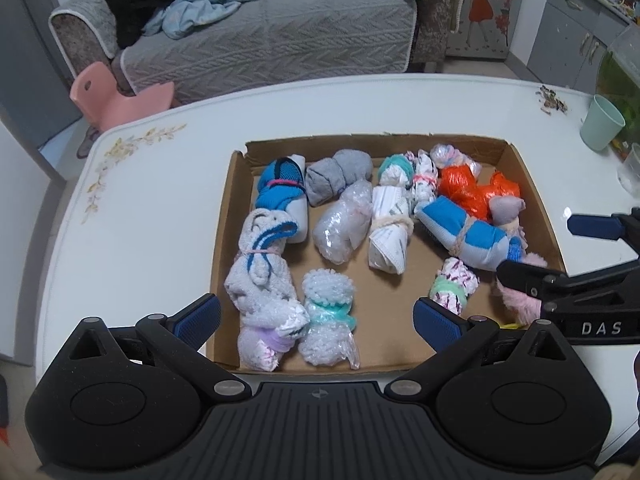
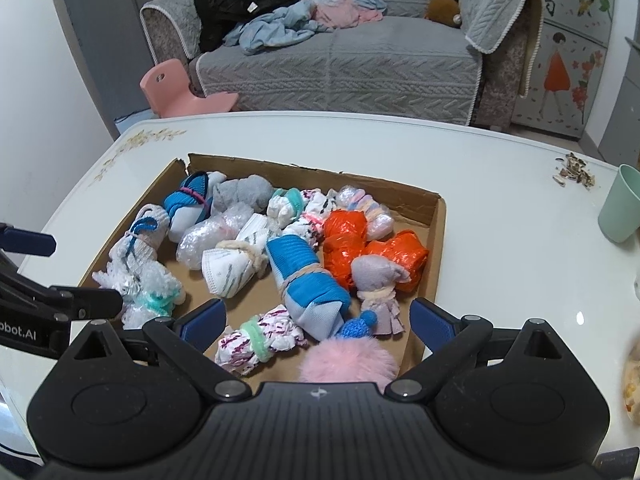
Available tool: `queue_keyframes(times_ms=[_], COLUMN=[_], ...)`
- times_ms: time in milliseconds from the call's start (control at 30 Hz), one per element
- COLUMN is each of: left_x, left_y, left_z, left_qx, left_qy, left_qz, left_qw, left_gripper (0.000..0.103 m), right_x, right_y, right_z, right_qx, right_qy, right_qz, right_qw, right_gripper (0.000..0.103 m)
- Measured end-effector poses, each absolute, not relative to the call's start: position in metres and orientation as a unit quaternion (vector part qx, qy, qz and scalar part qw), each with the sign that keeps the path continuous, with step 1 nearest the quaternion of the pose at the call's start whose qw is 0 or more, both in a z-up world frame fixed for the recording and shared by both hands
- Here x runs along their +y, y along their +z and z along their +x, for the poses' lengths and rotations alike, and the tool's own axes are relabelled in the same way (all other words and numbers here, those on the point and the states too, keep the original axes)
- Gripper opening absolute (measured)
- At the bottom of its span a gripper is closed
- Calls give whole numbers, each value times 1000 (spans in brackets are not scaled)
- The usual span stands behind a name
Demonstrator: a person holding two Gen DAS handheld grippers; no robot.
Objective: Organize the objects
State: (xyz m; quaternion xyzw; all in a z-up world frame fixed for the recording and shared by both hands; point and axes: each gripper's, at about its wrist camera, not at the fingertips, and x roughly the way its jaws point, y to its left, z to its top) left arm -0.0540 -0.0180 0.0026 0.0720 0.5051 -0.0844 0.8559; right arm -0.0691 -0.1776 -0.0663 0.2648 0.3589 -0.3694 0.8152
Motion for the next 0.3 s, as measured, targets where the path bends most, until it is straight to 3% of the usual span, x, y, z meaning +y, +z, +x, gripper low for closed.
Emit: queue_keyframes(times_ms=[300], left_x=[-15], left_y=[5], left_z=[-53], left_qx=[499], left_qy=[-77], left_qz=[71], left_qw=[860], left_gripper=[102], right_x=[-177], right_y=[-67], right_z=[-71], right_qx=[359], right_qy=[-371], right_qz=[266], right_qw=[814], right_gripper=[99])
